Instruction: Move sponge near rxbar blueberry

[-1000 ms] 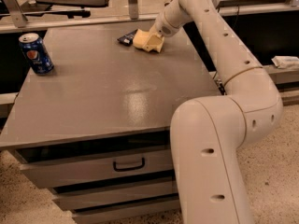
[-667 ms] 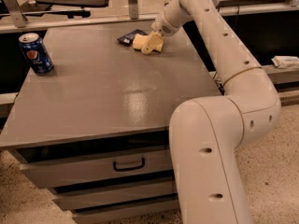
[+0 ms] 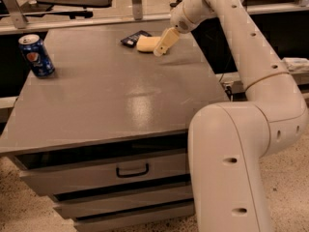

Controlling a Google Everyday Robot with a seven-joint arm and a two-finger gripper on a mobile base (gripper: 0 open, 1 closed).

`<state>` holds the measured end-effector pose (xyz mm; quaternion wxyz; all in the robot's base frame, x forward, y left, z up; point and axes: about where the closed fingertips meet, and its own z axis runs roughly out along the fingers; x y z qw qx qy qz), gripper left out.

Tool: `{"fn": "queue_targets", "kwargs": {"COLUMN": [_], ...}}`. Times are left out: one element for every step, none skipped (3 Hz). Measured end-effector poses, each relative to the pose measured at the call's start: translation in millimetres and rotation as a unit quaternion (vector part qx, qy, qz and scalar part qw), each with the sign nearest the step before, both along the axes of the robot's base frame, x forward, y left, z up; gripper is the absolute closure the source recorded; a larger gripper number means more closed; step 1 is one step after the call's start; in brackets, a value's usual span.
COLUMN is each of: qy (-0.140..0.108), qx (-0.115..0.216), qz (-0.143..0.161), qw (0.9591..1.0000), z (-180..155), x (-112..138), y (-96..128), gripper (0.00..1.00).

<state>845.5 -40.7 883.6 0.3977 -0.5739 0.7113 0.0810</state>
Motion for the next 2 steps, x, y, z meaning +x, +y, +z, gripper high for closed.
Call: {"fn": "queue_targets", "kwargs": {"qy": [-0.015,-0.025], "qx": [0.066,0.16], "qz": [0.014,0.027], "qw": [0.9976,0.9865], "z": [40,68], "x": [-32,-72], "y": [-34,-75], "gripper": [0.0,0.0]}}
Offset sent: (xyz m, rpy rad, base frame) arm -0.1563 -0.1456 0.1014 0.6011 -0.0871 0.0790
